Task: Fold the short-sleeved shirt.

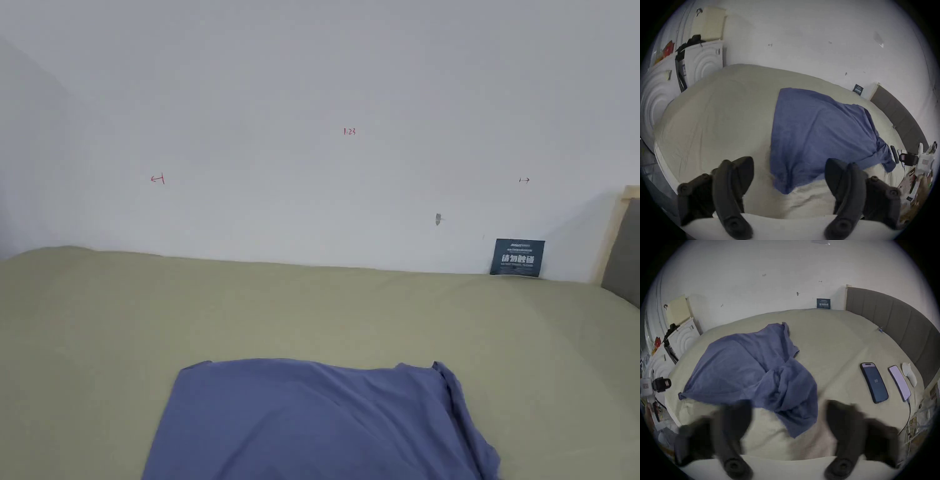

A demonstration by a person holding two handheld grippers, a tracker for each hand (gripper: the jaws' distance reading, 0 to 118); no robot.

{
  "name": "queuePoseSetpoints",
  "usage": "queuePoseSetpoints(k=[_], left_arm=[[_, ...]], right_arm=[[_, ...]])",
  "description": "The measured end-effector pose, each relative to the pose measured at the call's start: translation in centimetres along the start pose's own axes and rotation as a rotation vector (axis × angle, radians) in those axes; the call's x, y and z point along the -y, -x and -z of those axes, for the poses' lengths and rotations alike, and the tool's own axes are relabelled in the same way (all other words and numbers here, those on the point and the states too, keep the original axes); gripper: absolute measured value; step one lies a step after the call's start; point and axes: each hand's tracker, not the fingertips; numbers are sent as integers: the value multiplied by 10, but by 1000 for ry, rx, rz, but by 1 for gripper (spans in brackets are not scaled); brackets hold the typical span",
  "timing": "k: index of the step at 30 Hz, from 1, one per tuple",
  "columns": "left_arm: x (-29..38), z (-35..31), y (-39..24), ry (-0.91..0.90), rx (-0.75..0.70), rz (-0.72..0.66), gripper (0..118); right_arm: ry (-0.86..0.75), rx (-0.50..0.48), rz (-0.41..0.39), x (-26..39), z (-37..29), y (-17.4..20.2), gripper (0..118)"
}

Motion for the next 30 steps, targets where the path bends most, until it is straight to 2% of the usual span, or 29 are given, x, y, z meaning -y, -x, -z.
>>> queuePoseSetpoints(k=[1,2,4,6,10,11,12,13,14,17,20,25,26,27,30], left_arm=[[3,-1,-2,11,12,14,0],[6,2,-6,44,8,49,0],[12,6,-7,71,-91,100,0],[16,14,-2,93,-58,94,0],[18,17,4,108,-64,66,0],[18,16,6,102,-65,63,10],[17,16,8,102,-49,51,34],[17,16,11,95,-22,28,72],[17,16,10,86,-8,5,93],[17,20,17,83,4,-24,109],[21,29,19,99,6,-26,109],[36,55,11,185,-67,97,105],[36,63,9,195,-56,135,99],[35,69,8,189,-66,170,87],[32,76,6,162,-94,236,42]], right_arm=[[14,-9,-8,4,3,4,0],[54,-4,-17,5,7,6,0],[50,6,-21,11,7,3,0],[28,-3,-51,13,4,4,0],[37,-23,-32,12,5,2,0],[47,-26,-24,14,6,1,0],[55,-24,-20,13,7,0,0],[61,-22,-19,11,8,0,0],[73,-23,-27,12,9,0,0],[74,-7,-51,12,9,-1,0],[83,-10,-43,15,11,-3,0],[99,-15,-31,12,17,-6,0],[99,-12,-33,12,17,-6,0],[100,-10,-33,12,18,-7,0],[96,-13,-22,10,19,-10,0]])
